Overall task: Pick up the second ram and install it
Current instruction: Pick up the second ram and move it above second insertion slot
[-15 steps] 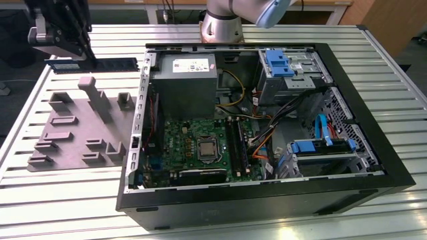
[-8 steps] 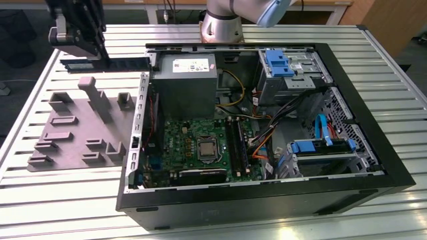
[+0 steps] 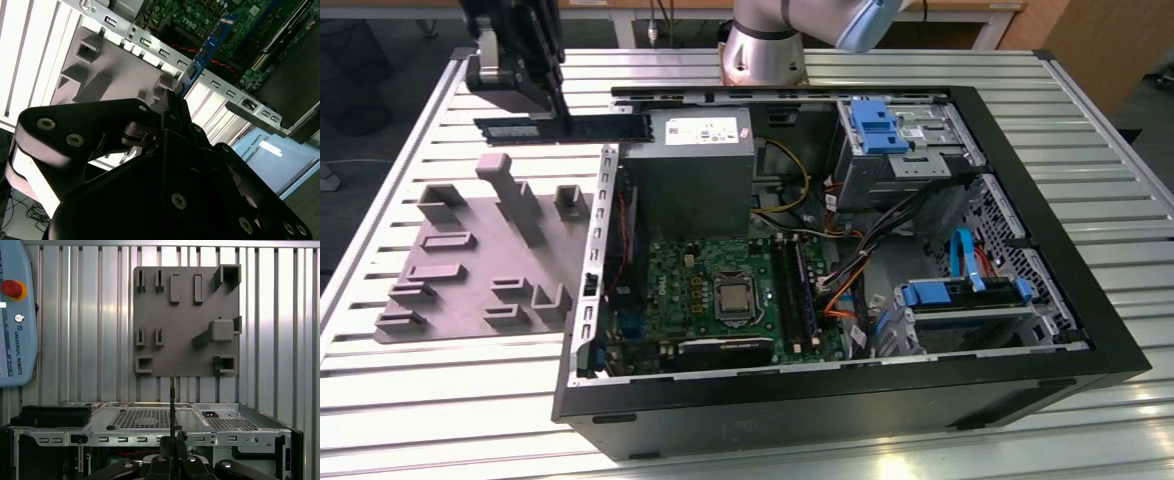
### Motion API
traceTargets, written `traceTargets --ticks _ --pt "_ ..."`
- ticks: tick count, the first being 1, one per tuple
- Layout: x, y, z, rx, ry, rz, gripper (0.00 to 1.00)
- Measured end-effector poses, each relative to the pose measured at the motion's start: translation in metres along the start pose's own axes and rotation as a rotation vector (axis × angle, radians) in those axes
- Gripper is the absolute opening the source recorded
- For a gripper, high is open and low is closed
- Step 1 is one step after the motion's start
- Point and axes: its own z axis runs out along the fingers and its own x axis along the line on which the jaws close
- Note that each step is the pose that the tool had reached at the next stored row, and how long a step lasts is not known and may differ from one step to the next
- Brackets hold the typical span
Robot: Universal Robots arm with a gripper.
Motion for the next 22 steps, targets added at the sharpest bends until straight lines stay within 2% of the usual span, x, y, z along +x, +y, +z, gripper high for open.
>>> traceTargets --ticks 22 --pt "-0.0006 -0.0724 0.0006 0.0001 -0.0001 0.0 0.14"
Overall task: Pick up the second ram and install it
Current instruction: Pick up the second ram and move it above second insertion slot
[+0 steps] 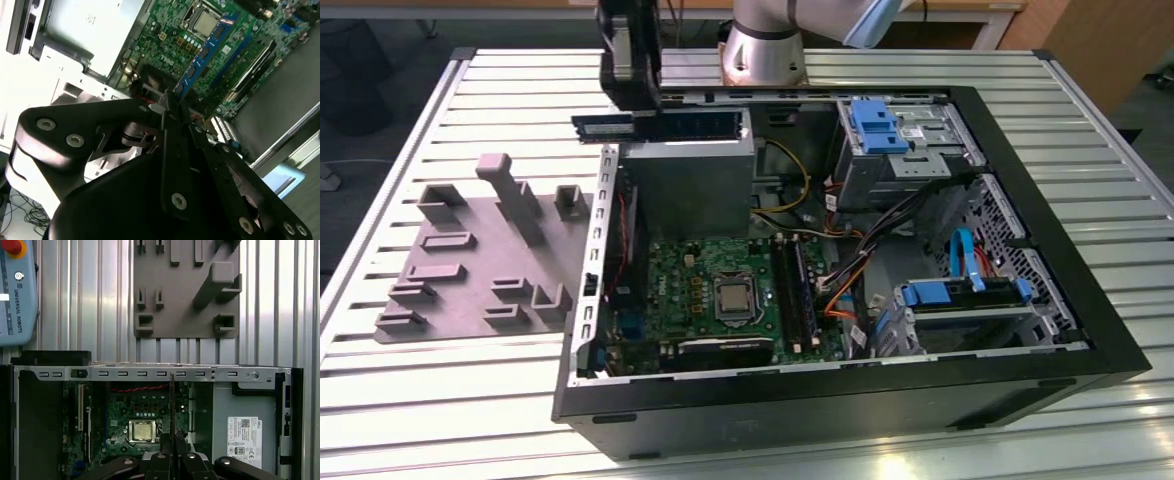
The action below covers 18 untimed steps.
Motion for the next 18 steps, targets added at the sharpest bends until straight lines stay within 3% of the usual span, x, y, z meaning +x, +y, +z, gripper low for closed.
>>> traceTargets --ticks 18 --pt "-0.0006 -0.0622 0.0004 -0.0001 0.0001 0.0 0.14"
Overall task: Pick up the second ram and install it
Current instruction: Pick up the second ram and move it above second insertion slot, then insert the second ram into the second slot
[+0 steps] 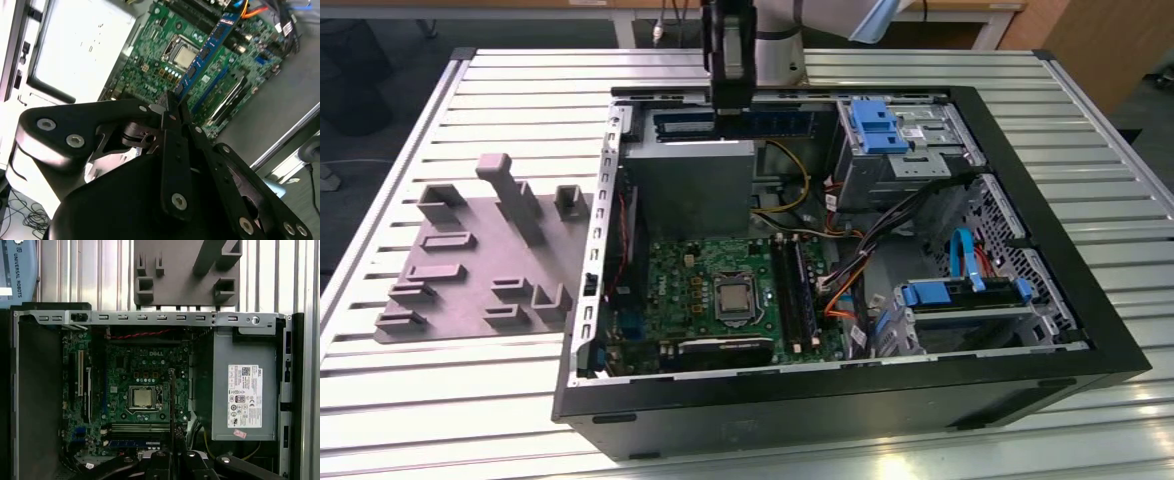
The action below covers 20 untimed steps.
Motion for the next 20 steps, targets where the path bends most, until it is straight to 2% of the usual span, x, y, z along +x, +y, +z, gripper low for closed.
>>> traceTargets --ticks 3,6,8,20 --pt "0.0 -0.0063 0.0001 0.0 -0.0001 0.0 0.14" --pt "0.0 -0.007 0.0001 0.0001 -0.0001 0.0 0.14" --pt "-0.0001 -0.0109 0.0001 0.0001 -0.0001 0.0 0.14" --pt "-0.0001 -0.0119 0.0001 0.0001 0.0002 0.005 0.14"
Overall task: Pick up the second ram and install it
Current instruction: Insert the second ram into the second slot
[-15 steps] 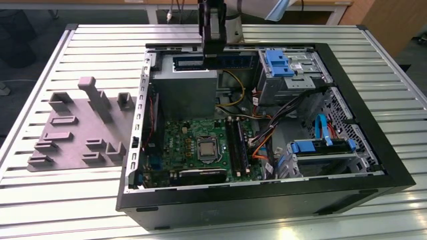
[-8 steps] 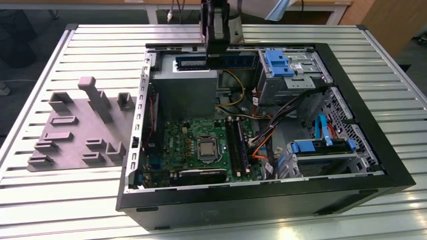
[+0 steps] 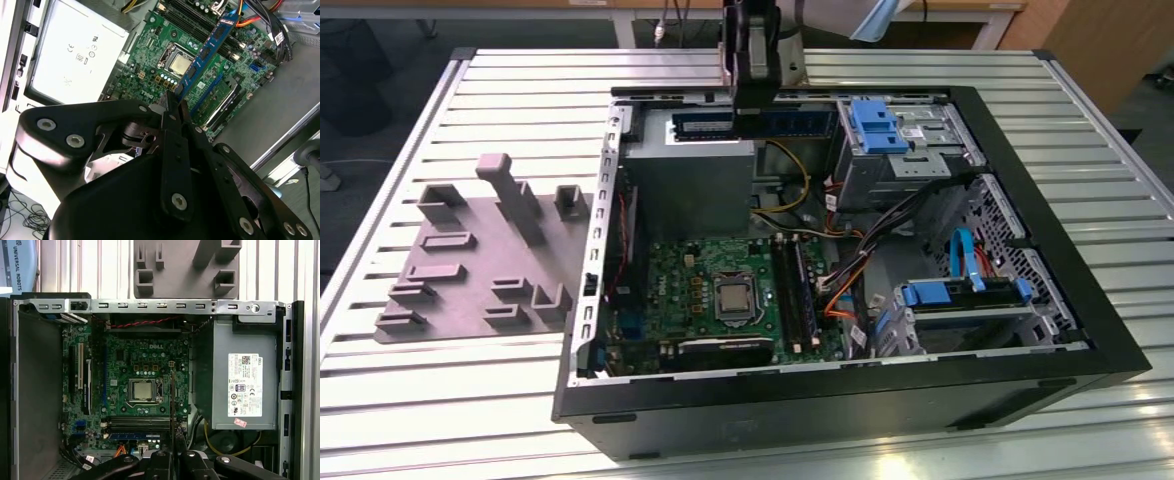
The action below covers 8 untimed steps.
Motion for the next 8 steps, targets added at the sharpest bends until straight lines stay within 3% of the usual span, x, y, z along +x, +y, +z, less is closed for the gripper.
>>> traceTargets --ticks 8 --pt "0.0 0.0 0.0001 0.0008 0.0005 0.066 0.14"
